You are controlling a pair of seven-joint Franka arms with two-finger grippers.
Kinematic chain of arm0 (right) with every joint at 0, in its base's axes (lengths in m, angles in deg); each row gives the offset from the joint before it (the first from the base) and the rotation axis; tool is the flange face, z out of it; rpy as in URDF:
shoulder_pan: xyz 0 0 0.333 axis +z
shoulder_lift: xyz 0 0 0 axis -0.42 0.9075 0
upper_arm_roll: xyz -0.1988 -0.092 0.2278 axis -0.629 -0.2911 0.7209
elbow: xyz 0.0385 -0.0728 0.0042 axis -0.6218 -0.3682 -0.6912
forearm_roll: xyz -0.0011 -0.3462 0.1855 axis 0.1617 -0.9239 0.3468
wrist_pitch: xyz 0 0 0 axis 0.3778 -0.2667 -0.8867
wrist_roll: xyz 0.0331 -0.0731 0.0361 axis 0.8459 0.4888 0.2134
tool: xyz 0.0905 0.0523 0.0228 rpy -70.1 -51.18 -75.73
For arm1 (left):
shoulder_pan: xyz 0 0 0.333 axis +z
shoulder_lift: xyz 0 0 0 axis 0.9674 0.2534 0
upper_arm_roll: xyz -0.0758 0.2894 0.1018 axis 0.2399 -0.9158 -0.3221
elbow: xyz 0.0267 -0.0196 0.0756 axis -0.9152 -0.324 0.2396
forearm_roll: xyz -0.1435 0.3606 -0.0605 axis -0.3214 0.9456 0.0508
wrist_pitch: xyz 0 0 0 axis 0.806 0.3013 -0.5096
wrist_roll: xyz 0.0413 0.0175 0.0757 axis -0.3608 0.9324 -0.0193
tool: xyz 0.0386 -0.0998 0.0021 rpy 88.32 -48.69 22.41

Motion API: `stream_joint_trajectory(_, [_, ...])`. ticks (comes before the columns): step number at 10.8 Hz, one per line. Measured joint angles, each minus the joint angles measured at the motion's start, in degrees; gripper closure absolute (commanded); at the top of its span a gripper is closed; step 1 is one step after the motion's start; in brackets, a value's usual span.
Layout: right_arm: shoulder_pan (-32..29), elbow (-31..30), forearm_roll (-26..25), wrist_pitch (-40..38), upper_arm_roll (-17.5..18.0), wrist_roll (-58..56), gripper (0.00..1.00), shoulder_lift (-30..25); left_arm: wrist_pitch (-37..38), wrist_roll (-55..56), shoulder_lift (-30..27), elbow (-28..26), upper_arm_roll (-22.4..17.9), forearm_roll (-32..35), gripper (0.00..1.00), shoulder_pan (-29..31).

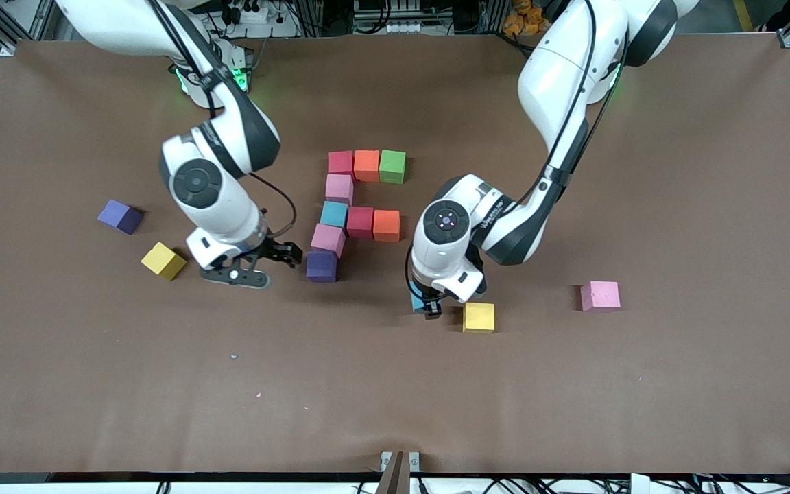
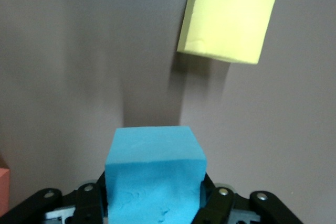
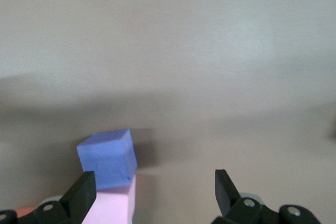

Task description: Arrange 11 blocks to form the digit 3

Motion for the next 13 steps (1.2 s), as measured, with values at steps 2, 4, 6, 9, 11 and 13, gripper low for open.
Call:
stream_joint_trajectory(2, [-2.3,2.4,0.0,-5.3,0.7,-2.9,0.00,-1.9,0.0,0.1,0.0,0.0,0.0,0.0,0.99,-0.3])
stream_joint_trajectory(4, [-4.3,3.5,0.0,-7.5,0.9,-6.4,0.00,-3.3,0.0,0.1,0.0,0.1,-0.1,0.0,0.99,-0.3])
stream_joint_trajectory(6, [-5.5,4.9,1.8,-10.5,0.7,-10.1,0.00,-5.0,0.0,0.1,0.0,0.1,-0.1,0.0,0.99,-0.3])
stream_joint_trajectory(9, [-6.2,7.8,4.9,-17.1,-2.5,-17.8,0.00,-8.1,0.0,0.1,0.0,0.2,-0.2,0.0,0.99,-0.3])
stream_joint_trajectory(11, [-6.4,9.9,7.0,-21.9,-6.1,-23.9,0.00,-10.1,0.0,0.1,0.0,0.2,-0.2,0.0,0.99,-0.3])
stream_joint_trajectory(13, [-6.5,11.8,8.1,-25.9,-9.8,-30.2,0.00,-11.8,0.0,0.1,0.0,0.2,-0.2,0.0,0.99,-0.3])
